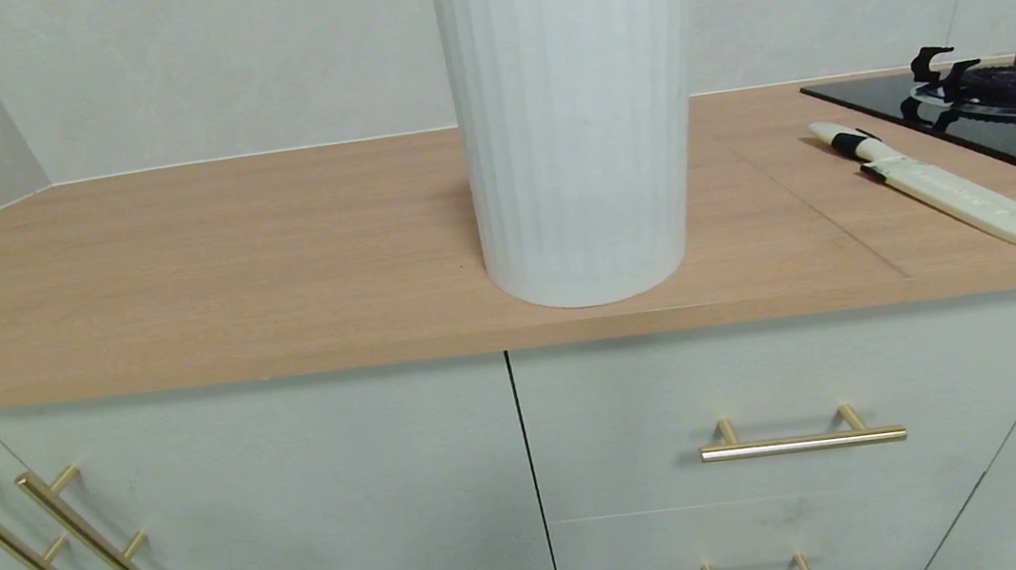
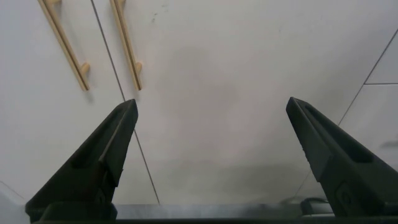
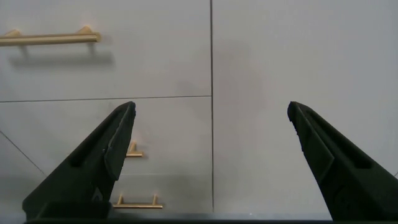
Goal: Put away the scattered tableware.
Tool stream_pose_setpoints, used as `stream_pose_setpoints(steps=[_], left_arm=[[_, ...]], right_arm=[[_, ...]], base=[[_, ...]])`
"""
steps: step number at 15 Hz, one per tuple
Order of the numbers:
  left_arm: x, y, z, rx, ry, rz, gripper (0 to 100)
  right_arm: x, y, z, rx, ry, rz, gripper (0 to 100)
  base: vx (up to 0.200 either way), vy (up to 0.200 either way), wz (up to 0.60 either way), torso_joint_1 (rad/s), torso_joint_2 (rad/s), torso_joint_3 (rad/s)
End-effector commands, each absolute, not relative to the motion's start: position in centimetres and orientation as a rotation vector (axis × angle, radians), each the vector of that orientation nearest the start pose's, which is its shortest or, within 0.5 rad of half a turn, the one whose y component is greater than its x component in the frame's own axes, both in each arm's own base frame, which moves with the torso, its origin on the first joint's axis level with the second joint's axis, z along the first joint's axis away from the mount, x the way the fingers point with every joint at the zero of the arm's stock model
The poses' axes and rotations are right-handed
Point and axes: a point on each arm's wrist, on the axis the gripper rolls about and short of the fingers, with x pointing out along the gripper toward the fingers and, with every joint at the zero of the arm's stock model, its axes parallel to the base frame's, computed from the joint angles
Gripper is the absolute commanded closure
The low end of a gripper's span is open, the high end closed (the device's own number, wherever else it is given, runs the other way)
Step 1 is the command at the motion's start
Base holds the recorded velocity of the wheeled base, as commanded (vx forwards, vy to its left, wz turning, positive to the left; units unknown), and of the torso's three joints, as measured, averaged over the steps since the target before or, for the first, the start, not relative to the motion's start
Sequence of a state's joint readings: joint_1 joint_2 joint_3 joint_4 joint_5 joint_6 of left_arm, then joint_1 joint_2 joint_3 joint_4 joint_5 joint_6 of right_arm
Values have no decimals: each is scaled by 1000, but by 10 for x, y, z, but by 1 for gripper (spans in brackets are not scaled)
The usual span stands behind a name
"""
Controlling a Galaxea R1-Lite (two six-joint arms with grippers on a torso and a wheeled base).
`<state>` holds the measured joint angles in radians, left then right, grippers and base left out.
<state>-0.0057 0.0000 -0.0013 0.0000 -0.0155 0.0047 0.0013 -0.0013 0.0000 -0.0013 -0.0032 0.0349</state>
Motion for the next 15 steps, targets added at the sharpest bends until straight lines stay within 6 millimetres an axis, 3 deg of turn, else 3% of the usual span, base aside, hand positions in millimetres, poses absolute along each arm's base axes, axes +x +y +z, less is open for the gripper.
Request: stream_pose_setpoints(steps=[1, 11, 15], left_arm=[[-23, 0, 76, 5, 0, -21, 0], [-23, 0, 76, 5, 0, -21, 0], [-23, 0, 76, 5, 0, -21, 0]], right_arm=[[-23, 0, 76, 35, -2, -2, 0], [-23, 0, 76, 35, -2, -3, 0], [-23, 0, 76, 35, -2, -2, 0]], base=[[0, 0, 0, 0, 0, 0], [0, 0, 0, 0, 0, 0], [0, 0, 0, 66, -226, -227]])
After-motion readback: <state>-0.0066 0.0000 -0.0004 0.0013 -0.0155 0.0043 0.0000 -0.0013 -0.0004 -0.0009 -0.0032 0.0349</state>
